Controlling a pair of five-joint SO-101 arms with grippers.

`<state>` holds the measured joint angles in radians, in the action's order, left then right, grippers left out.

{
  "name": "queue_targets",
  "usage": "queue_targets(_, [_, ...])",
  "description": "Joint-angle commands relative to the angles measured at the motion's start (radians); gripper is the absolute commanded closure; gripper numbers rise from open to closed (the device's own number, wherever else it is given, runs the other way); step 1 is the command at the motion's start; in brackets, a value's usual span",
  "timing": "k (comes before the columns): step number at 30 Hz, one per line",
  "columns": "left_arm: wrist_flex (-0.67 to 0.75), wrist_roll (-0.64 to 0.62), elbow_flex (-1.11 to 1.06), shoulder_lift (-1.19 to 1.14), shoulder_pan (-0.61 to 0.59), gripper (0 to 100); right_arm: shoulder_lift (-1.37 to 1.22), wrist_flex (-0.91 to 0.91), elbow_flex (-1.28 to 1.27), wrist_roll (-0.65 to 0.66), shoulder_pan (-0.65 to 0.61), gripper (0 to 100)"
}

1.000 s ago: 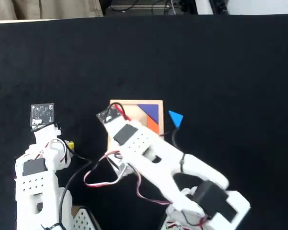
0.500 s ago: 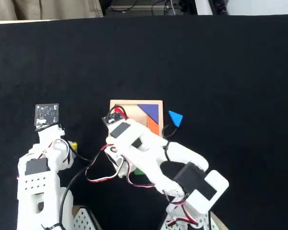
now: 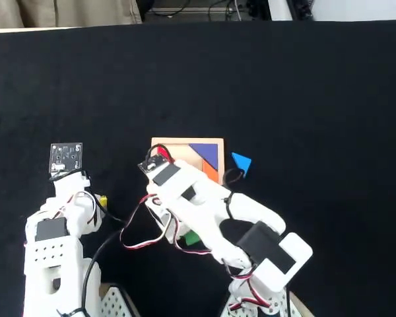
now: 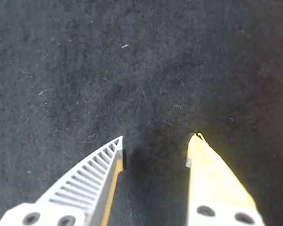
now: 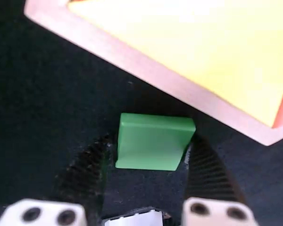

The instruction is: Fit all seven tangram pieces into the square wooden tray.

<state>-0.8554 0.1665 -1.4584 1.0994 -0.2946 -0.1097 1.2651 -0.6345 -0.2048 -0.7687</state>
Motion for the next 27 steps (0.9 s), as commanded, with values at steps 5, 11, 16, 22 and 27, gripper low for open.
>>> queue_targets(5, [0.015,0.009,0.004,0.014,0.012,78,0.005,0.034,0.045,0.282,-0.04,84.7])
queue_targets(11, [0.015,0.011,-0.005,0.014,0.012,78,0.005,0.041,0.045,0.308,-0.071,84.7])
queue_targets(16, [0.015,0.011,-0.005,0.014,0.012,78,0.007,0.044,0.071,0.31,-0.069,84.7])
queue_targets(22, [0.015,0.011,-0.005,0.014,0.012,78,0.054,0.233,0.266,0.311,-0.077,84.8])
queue_targets(27, [0.015,0.011,-0.005,0.014,0.012,78,0.188,0.285,0.357,0.523,-0.043,84.8])
